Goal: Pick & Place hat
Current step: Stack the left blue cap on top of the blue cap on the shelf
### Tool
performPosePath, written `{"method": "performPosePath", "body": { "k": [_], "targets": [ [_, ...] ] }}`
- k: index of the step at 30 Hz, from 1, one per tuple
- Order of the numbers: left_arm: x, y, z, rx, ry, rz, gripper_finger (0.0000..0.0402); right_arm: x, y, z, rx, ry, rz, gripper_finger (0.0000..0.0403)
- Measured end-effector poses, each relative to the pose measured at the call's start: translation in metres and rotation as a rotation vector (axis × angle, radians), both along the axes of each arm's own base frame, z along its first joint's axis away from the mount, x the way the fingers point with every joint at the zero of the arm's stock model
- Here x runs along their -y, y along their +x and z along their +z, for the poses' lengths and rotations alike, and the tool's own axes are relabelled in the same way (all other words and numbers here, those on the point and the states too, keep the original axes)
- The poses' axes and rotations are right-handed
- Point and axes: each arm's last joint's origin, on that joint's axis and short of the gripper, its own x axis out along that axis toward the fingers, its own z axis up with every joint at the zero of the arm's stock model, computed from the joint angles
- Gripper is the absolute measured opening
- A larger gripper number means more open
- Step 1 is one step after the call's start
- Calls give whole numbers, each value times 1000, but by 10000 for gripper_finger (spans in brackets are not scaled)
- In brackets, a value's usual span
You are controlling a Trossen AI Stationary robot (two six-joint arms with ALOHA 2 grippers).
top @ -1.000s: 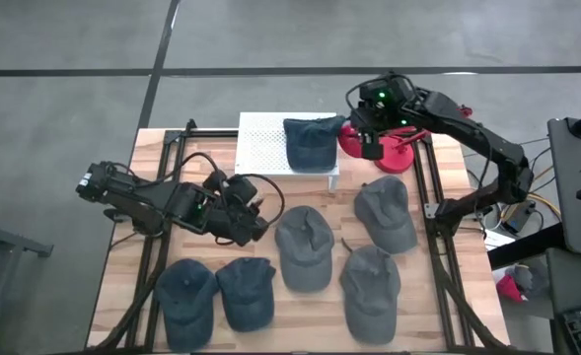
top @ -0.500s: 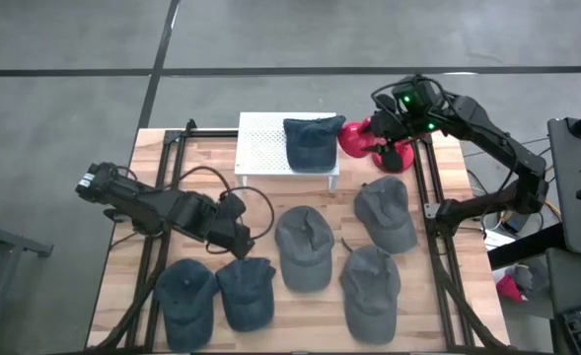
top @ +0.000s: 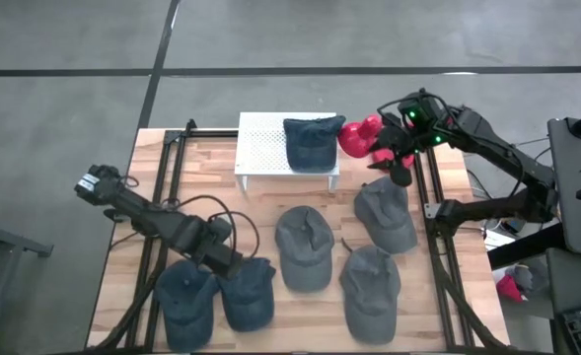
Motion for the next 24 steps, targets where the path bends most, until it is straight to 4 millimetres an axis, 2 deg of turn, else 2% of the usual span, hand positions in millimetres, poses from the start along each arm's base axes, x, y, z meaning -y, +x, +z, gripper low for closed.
{"method": "performPosePath", "body": {
  "k": [13,17,24],
  "targets": [
    [28,-17,-14,-170,-195,120,129,-13,-18,-33,197,20,-54,210],
    [38,-19,-17,-201,-225,168,129,-16,-23,-35,219,29,-69,210],
    [49,-10,-26,-189,-241,198,129,-18,-25,-33,235,25,-73,210]
  ]
}}
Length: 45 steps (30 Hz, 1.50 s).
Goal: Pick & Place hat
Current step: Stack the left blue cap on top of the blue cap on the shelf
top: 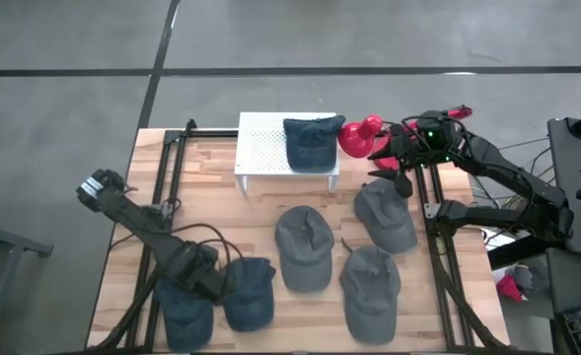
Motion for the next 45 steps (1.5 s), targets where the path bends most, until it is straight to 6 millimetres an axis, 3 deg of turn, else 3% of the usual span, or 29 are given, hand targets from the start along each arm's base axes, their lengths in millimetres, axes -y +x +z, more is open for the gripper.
{"method": "performPosePath", "body": {
  "k": [16,23,32,45],
  "targets": [
    [17,18,-33,-79,13,-21,129,1,2,0,23,-12,-2,210],
    [20,18,-34,-78,10,-2,129,0,0,-15,-11,9,-1,210],
    [20,18,-34,-79,11,0,129,0,-1,-20,-14,47,-23,210],
    [20,18,-34,-75,9,0,129,-18,-19,-43,180,198,-107,210]
  ]
}}
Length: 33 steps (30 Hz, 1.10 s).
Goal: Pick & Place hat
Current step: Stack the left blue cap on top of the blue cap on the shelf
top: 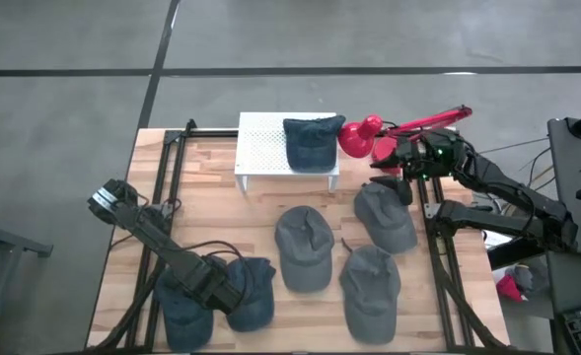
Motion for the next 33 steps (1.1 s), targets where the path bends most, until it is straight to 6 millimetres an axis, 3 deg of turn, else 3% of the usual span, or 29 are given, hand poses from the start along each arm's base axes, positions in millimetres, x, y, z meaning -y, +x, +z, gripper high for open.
{"method": "performPosePath", "body": {
  "k": [8,15,27,33],
  "targets": [
    [0,0,0,-3,2,10,129,-24,8,-16,186,45,141,210],
    [0,0,0,-10,6,41,129,-40,17,-36,204,64,261,210],
    [0,0,0,-19,9,75,129,-38,-1,-31,255,-6,35,210],
    [0,0,0,-20,9,78,129,-38,-10,-39,245,-21,-58,210]
  ]
}}
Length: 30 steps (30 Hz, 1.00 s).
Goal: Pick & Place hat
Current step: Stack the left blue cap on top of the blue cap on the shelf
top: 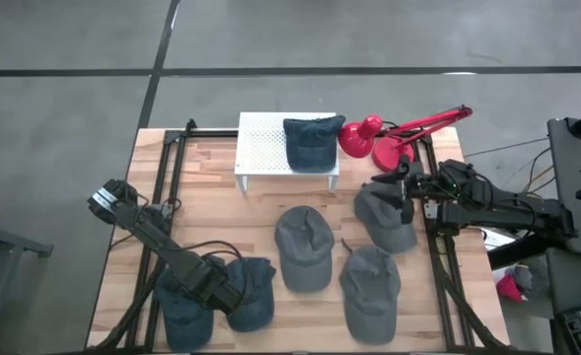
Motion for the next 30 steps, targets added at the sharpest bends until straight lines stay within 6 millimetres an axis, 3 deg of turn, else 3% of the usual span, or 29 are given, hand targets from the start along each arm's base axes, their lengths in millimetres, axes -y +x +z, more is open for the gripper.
{"method": "performPosePath", "body": {
  "k": [11,30],
  "targets": [
    [-4,-5,-12,-49,35,48,129,0,-7,-31,86,40,-63,210],
    [-3,-2,-17,4,54,78,144,-2,-14,-34,140,30,-64,210]
  ]
}}
